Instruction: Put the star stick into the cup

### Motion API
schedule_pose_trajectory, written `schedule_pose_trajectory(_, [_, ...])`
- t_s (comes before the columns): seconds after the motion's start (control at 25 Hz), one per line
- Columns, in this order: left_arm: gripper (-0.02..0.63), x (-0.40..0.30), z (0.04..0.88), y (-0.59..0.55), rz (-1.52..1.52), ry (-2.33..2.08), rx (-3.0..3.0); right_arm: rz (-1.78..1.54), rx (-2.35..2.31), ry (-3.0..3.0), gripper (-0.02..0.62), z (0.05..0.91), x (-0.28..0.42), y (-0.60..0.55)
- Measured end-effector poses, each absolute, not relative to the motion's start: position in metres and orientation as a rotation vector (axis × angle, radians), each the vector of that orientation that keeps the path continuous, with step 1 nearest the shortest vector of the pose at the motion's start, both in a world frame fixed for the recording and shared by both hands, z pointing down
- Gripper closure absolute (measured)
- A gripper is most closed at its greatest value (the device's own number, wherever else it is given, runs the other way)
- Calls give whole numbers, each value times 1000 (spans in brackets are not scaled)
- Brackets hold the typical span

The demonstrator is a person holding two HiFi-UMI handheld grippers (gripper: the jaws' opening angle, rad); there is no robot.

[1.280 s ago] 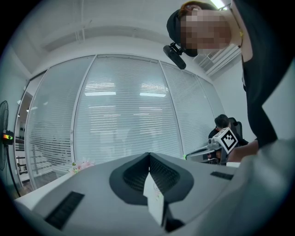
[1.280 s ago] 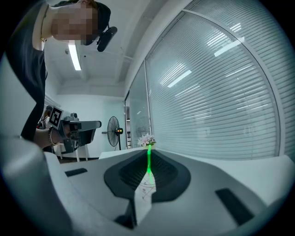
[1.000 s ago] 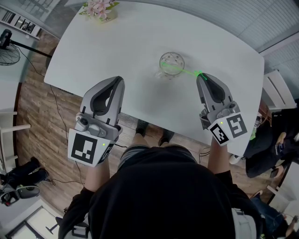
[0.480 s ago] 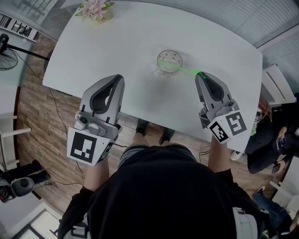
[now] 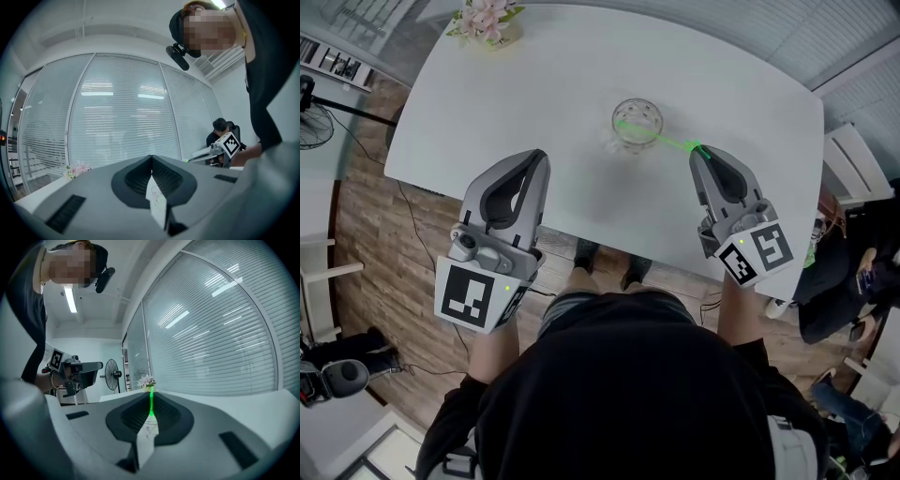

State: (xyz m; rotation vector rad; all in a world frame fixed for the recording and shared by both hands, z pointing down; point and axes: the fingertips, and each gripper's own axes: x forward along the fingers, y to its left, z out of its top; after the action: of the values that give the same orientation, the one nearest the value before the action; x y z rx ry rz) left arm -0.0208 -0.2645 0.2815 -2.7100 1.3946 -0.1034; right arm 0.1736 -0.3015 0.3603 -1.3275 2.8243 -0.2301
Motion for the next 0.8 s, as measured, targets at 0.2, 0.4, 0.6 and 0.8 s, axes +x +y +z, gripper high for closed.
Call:
schedule_pose_trajectory(0.2, [595, -16, 278, -266, -62, 1376, -2719, -240, -1338, 2822, 572, 364, 177, -300])
schedule_pose_trajectory(0.4, [595, -13, 276, -267, -44, 1362, -2731, -258, -1355, 2819, 572, 369, 180, -298])
schedule_pose_trajectory(0.6, [595, -10, 274, -269, -19, 1348, -2743, -268, -1365, 2814, 572, 371, 182, -298])
schedule_pose_trajectory(0.8, [595, -7, 274, -271, -14, 1340, -2750, -278, -1372, 2811, 572, 373, 183, -298])
